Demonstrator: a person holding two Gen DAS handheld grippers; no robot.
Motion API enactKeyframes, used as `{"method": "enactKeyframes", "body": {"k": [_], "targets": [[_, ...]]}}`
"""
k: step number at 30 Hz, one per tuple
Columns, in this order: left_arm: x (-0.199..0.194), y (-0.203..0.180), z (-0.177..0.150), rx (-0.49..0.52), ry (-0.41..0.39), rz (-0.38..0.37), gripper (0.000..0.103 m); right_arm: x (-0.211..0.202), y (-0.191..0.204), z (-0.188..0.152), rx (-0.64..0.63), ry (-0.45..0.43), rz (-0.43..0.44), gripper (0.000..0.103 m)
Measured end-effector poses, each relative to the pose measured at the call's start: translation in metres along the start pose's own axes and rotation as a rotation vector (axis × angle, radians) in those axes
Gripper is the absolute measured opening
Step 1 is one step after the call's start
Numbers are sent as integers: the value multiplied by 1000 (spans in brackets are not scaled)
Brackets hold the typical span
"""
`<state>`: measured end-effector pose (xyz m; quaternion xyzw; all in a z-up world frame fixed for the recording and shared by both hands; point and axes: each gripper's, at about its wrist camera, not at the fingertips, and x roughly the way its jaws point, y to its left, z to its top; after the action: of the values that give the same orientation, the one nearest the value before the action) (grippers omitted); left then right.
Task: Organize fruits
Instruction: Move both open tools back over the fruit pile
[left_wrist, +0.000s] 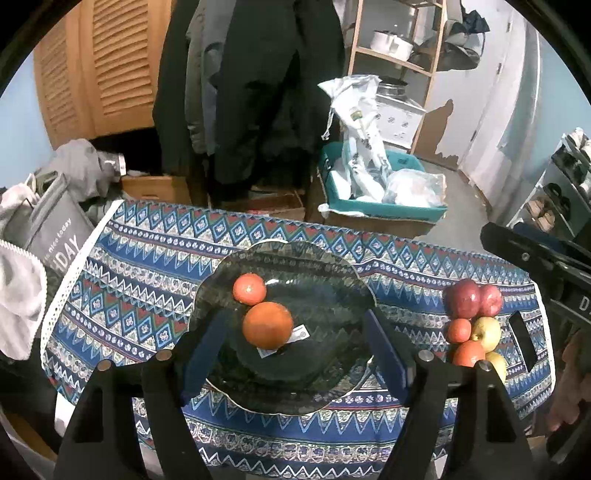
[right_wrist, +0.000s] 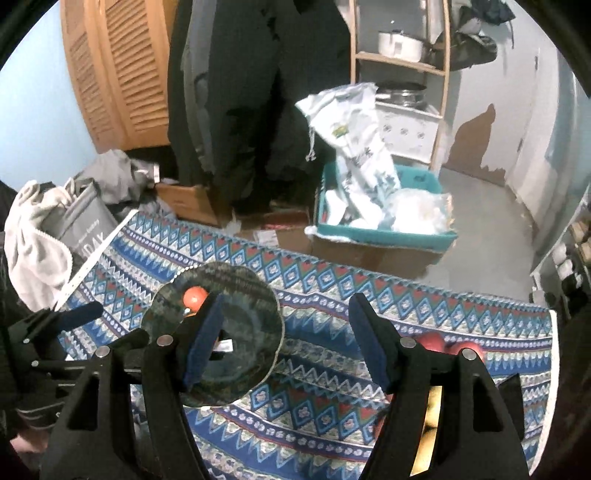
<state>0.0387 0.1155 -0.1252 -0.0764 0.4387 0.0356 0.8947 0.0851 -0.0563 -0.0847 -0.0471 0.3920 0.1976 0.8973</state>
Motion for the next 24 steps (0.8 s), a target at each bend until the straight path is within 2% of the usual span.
{"method": "enactKeyframes", "body": {"k": [10, 24], "targets": [[-18, -24, 4, 31, -32, -27, 80, -34, -22, -6, 22, -62, -30, 78], [-32, -77, 5, 119, -46, -87, 81, -78, -76, -26, 79, -125, -124, 82]]}}
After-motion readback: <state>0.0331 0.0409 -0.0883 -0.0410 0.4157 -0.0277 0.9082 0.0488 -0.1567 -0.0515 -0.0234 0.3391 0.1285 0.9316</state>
